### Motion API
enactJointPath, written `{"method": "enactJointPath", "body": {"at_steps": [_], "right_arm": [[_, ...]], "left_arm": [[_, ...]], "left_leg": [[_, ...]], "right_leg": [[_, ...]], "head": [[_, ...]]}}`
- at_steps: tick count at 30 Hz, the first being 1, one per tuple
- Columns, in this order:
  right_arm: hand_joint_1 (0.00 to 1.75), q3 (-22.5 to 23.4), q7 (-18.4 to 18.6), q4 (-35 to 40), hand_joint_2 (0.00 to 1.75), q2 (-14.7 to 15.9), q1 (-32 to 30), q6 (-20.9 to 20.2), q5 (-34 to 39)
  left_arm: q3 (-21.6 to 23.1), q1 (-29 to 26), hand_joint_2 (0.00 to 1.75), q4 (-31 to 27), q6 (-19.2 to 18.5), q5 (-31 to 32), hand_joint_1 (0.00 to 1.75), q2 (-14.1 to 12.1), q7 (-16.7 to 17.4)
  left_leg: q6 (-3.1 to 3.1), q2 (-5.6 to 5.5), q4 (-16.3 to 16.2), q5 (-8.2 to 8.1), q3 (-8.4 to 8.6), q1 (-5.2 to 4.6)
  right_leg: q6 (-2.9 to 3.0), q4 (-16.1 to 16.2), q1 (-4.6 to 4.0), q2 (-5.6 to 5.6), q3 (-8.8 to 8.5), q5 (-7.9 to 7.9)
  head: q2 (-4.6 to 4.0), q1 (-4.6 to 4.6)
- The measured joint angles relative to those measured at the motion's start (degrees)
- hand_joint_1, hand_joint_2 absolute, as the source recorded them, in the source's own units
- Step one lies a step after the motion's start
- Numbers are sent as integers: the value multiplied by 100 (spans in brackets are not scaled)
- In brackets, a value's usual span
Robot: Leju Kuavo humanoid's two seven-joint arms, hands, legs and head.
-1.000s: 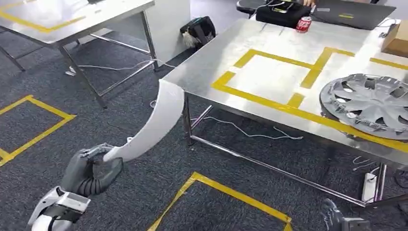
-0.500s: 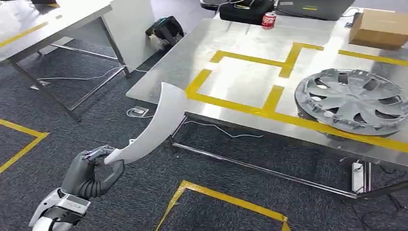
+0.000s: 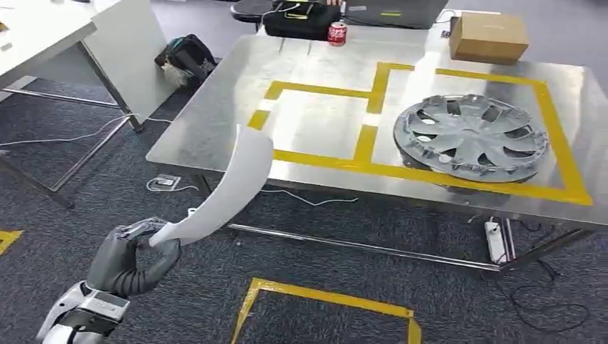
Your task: Take the parts from the cabinet and place them on the table.
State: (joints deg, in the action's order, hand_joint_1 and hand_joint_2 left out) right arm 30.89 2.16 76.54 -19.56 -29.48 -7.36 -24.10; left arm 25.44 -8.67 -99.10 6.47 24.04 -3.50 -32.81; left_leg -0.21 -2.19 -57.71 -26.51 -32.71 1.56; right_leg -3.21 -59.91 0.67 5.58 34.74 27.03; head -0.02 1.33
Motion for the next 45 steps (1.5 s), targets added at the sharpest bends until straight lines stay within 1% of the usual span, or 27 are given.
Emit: {"method": "enactJointPath", "body": {"at_steps": [1, 2, 4, 5, 7, 9, 13, 15, 17, 19, 20, 21, 24, 26, 29, 30, 32, 33, 35, 36, 37, 38, 39, 40, 41, 42, 45], "right_arm": [[0, -2, 75, -26, 0, -4, 3, -73, -117], [0, -7, 120, -61, 0, -7, 20, -136, -189], [0, -11, 164, -120, 0, -9, 33, -300, -336], [0, -11, 180, -151, 0, -9, 29, -387, -425], [0, -5, 180, -194, 0, -9, 26, -490, -516], [0, 4, 162, -205, 0, -9, 19, -521, -639], [0, 13, 136, -240, 0, -15, 25, -588, -797], [0, 24, 116, -247, 0, -20, 9, -623, -860], [0, 44, 88, -256, 0, -24, 24, -669, -899], [0, 52, 70, -258, 0, -31, 43, -698, -915], [0, 52, 68, -262, 0, -31, 37, -717, -926], [0, 52, 68, -262, 0, -31, 30, -728, -941], [0, 57, 53, -262, 0, -33, 17, -750, -993], [0, 59, 40, -260, 0, -39, 31, -763, -1004], [0, 55, 9, -260, 0, -42, 23, -781, -1035], [0, 52, -2, -256, 0, -42, 38, -772, -1035], [0, 50, -28, -247, 0, -41, 57, -754, -1033], [0, 52, -26, -247, 0, -42, 45, -754, -1033], [0, 57, -32, -247, 0, -42, -1, -719, -973], [0, 55, -28, -247, 0, -42, -13, -670, -888], [0, 55, -4, -247, 0, -42, -15, -612, -783], [0, 55, 29, -247, 0, -42, -23, -562, -685], [0, 55, 57, -247, 0, -42, -39, -538, -613], [0, 54, 79, -247, 0, -42, -73, -532, -560], [0, 55, 98, -247, 0, -44, -94, -523, -523], [0, 55, 110, -234, 0, -44, -105, -519, -513], [0, 55, 103, -175, 0, -46, -57, -514, -480]], "left_arm": [[-2, 1, 175, 0, -13, -18, 175, 7, -2], [-7, -4, 175, 2, -35, -24, 175, 7, -2], [-7, -3, 175, 2, -129, -66, 175, 4, 7], [-7, -1, 175, 2, -166, -85, 175, 11, 24], [-7, 2, 175, 2, -201, -109, 175, 15, 26], [-4, 28, 175, 2, -228, -136, 175, 20, 26], [0, 56, 175, 2, -293, -142, 175, 33, 44], [4, 79, 175, -2, -295, -144, 175, 46, 63], [15, 98, 175, -2, -304, -160, 175, 46, 68], [26, 84, 175, -2, -311, -160, 175, 46, 81], [33, 81, 175, -2, -324, -160, 175, 46, 85], [33, 81, 175, -2, -326, -162, 175, 46, 85], [37, 81, 175, -2, -332, -177, 175, 42, 94], [39, 86, 175, 2, -332, -184, 175, 33, 101], [46, 91, 175, 2, -341, -179, 175, 33, 103], [37, 82, 175, -5, -341, -184, 175, 44, 113], [33, 87, 175, -5, -348, -184, 175, 42, 120], [35, 69, 175, -2, -352, -184, 175, 37, 120], [35, 56, 175, -2, -352, -184, 175, 35, 120], [33, 57, 175, -5, -350, -184, 175, 35, 122], [33, 56, 175, -5, -350, -184, 175, 35, 125], [33, 56, 175, -5, -348, -184, 175, 35, 127], [33, 55, 175, -5, -343, -184, 175, 35, 125], [31, 42, 175, 0, -335, -188, 175, 31, 118], [31, 27, 175, 6, -324, -201, 175, 24, 103], [31, 29, 175, 0, -319, -203, 175, 31, 98], [35, 64, 175, -13, -306, -199, 175, 35, 81]], "left_leg": [[50, 57, 0, -12, 6, -6], [60, 126, 0, -20, 11, -19], [77, 277, -1, -39, 13, -40], [78, 344, -1, -56, 25, -46], [51, 420, -1, -100, 82, -52], [1, 464, -1, -170, 164, -52], [-141, 490, 55, -262, 274, -64], [-220, 476, 7, -312, 349, -41], [-239, 347, -667, -537, -16, -59], [-257, 303, -1591, -798, -668, -62], [-250, 292, -1774, -735, -888, -63], [-235, 284, -1706, -512, -958, -67], [-154, 263, -442, 624, -655, -88], [-109, 243, -211, 356, -478, -129], [16, 243, -109, 199, -399, -121], [41, 237, -40, 170, -251, -82], [64, 240, 93, 78, -34, -78], [73, 241, 156, 30, 75, -82], [87, 237, 261, -98, 330, -83], [89, 231, 295, -177, 486, -83], [86, 225, 321, -272, 647, -82], [76, 225, 323, -346, 794, -80], [61, 225, 323, -453, 940, -78], [35, 221, 331, -553, 949, -90], [2, 201, 205, -671, 1057, -117], [-40, 194, 267, -769, 1042, -138], [-126, 206, 166, -706, 1112, -110]], "right_leg": [[-17, -304, -18, -296, 152, 222], [-31, -723, -14, -415, 359, 459], [-60, -1562, -8, -510, 780, 809], [-59, -1671, -8, -518, 838, 785], [-48, -1078, -10, -532, 511, 388], [-9, -62, -11, -618, -82, -11], [124, 80, -72, -619, -172, 159], [184, 176, -23, -563, -368, 132], [230, 207, -2, -556, -493, 191], [259, 216, -7, -510, -597, 299], [252, 217, -10, -478, -671, 367], [240, 218, -10, -442, -764, 436], [207, 246, 0, -369, -1064, 704], [114, 292, -23, -325, -1139, 824], [-4, 395, -15, -355, -1328, 713], [-25, 247, -18, -378, -1245, 678], [-2, -688, -36, -486, -689, 544], [18, -1081, -41, -497, -379, 690], [2, -1428, -63, -499, 121, 1261], [-8, -1360, -63, -499, 287, 1485], [-16, -1166, -61, -500, 382, 1491], [-24, -877, -60, -503, 426, 1278], [-2, -526, -58, -512, 455, 778], [13, -172, -54, -554, 520, -113], [61, 38, -60, -617, 628, -649], [121, -64, -86, -585, 548, -592], [239, -38, -57, -541, 449, -490]], "head": [[0, 64], [0, 73], [0, 73], [0, 71], [0, 68], [0, 73], [0, 60], [2, 53], [0, 1], [0, -12], [0, -19], [0, -15], [0, -19], [0, -50], [0, -19], [2, -17], [2, 44], [2, 42], [2, 49], [2, 62], [2, 64], [2, 66], [2, 75], [0, 101], [-2, 108], [-4, 80], [0, 86]]}}
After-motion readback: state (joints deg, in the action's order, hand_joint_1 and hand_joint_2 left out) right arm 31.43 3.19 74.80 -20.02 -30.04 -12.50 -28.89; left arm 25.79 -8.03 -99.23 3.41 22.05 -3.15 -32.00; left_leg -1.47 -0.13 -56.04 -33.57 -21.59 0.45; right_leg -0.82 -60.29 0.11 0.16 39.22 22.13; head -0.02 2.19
